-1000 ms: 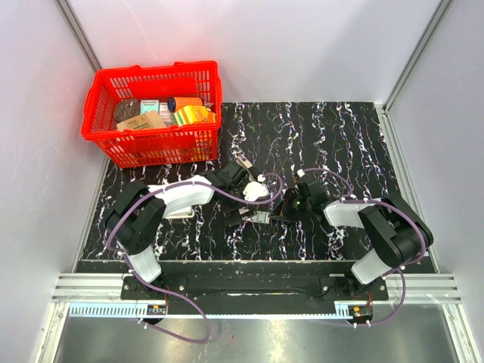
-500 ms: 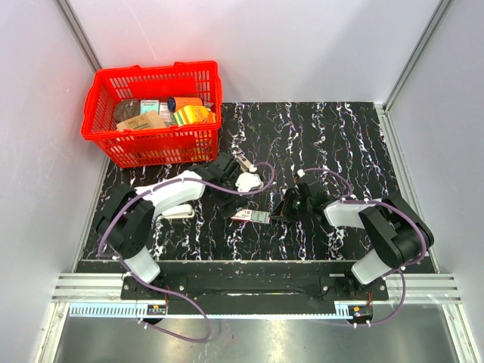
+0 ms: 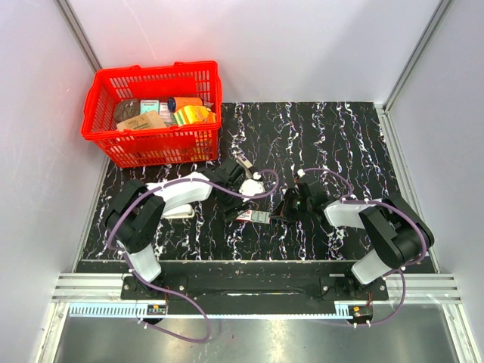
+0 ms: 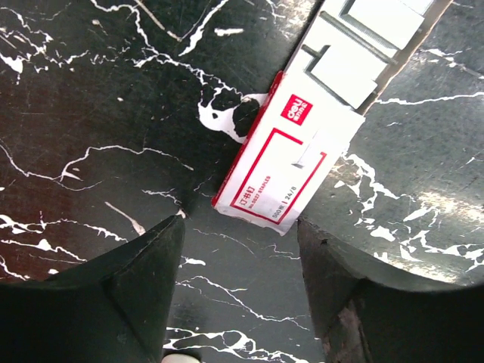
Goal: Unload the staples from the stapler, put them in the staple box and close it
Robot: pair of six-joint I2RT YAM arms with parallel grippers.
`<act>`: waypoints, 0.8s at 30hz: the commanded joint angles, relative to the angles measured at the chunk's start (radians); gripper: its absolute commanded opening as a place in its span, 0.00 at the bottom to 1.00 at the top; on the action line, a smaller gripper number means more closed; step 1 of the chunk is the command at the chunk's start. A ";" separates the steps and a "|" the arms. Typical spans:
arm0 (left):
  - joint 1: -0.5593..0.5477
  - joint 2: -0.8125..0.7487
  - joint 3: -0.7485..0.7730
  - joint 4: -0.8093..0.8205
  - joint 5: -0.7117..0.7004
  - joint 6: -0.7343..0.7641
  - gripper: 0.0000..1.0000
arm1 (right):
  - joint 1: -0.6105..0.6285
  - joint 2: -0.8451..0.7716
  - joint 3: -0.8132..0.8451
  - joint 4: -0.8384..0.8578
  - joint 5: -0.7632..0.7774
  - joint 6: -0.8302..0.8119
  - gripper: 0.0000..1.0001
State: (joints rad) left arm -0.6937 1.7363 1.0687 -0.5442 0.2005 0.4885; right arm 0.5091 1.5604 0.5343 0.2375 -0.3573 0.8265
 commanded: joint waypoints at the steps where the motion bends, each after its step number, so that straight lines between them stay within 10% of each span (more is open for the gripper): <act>1: -0.010 0.006 -0.007 0.003 0.037 -0.010 0.64 | -0.004 -0.023 0.010 0.000 0.014 -0.013 0.11; 24: -0.044 0.057 0.017 0.004 0.062 -0.001 0.53 | -0.003 0.015 0.049 0.019 -0.005 -0.006 0.10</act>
State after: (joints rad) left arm -0.7219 1.7573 1.0676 -0.5396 0.2157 0.4847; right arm 0.5091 1.5631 0.5388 0.2379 -0.3584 0.8268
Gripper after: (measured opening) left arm 0.544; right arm 0.111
